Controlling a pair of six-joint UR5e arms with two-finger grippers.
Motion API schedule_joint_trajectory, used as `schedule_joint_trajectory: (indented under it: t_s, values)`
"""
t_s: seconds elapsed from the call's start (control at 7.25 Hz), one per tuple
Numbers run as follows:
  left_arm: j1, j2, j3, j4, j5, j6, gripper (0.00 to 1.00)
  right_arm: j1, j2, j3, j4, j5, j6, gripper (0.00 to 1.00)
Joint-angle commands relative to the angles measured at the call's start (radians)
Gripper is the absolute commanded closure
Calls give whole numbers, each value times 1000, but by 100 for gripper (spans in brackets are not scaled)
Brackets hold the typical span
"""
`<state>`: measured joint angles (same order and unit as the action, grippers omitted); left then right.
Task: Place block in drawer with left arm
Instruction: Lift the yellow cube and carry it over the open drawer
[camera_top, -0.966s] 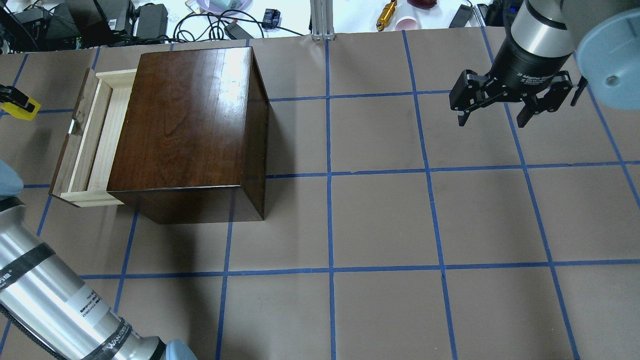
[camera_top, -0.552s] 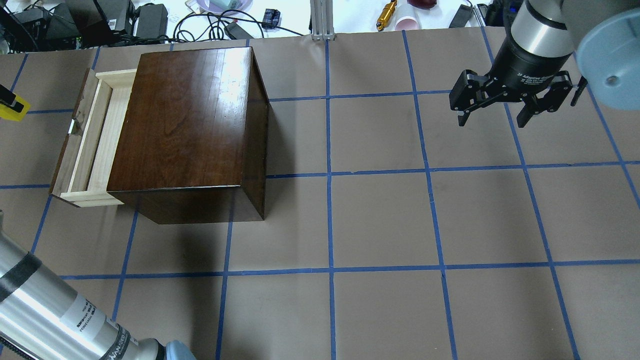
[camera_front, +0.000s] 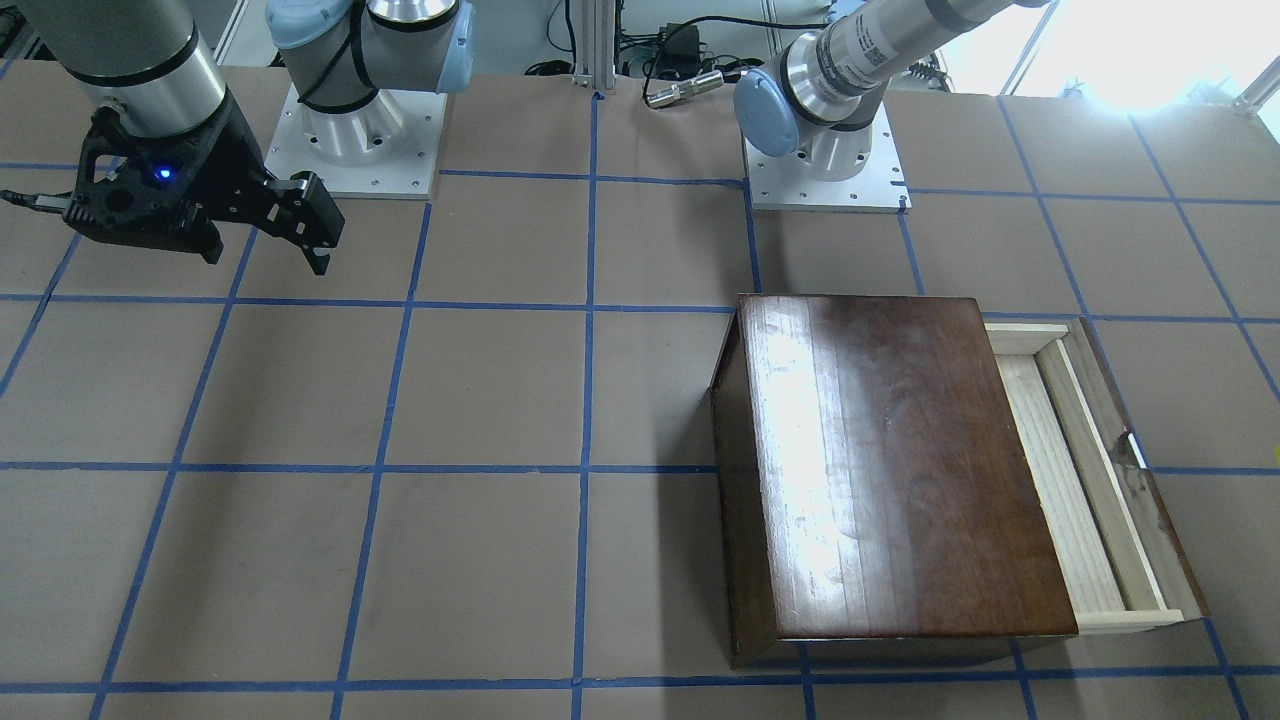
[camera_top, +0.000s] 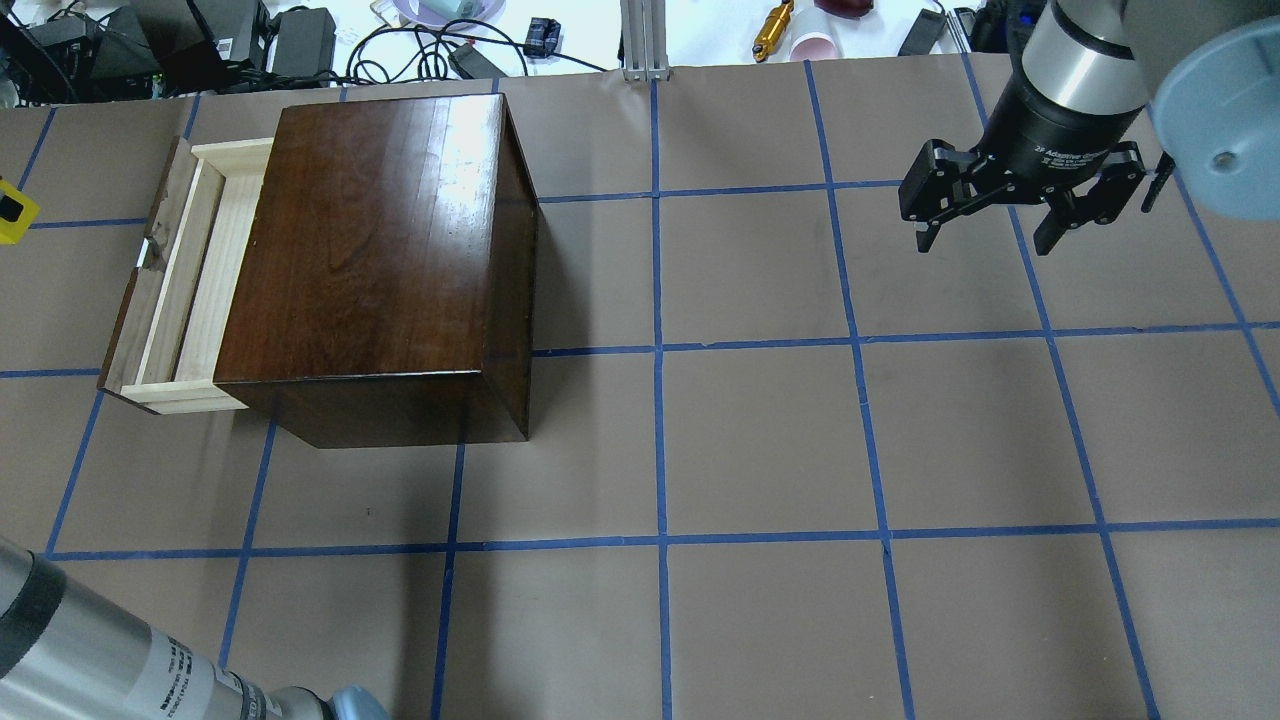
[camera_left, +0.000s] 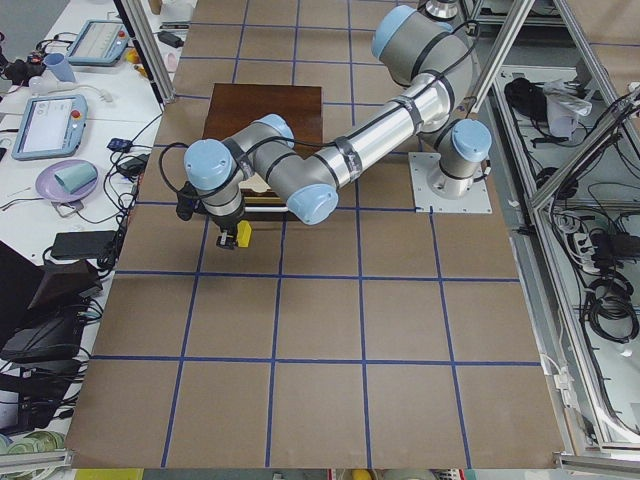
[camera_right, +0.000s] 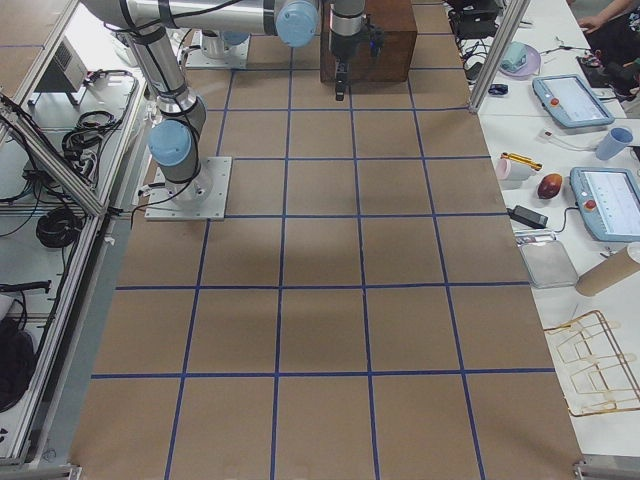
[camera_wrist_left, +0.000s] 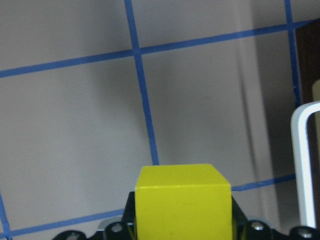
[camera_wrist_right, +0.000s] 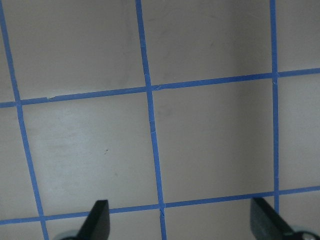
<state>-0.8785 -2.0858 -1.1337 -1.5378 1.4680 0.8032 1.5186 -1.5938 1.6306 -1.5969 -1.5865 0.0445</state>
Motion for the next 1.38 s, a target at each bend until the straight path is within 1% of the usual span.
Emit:
schedule_joint_trajectory:
  t_s: [0.0,0.28,0.41,0.83,0.97,1.24]
  values:
    - [-31,94,-98,-4,-1,-94,80,0,0,0,0,0,0,0]
    - [-89,136,-148,1,-3,-209,80,0,0,0,0,0,0,0]
    - [-121,153,-176,8,-5,-276,83,0,0,0,0,0,0,0]
    - [-218,161,-213,51,-6,-479,86,0,0,0,0,0,0,0]
    - [-240,159,-230,80,-6,-495,87,0,0,0,0,0,0,0]
    - [-249,170,-296,128,-6,-478,88,0,0,0,0,0,0,0]
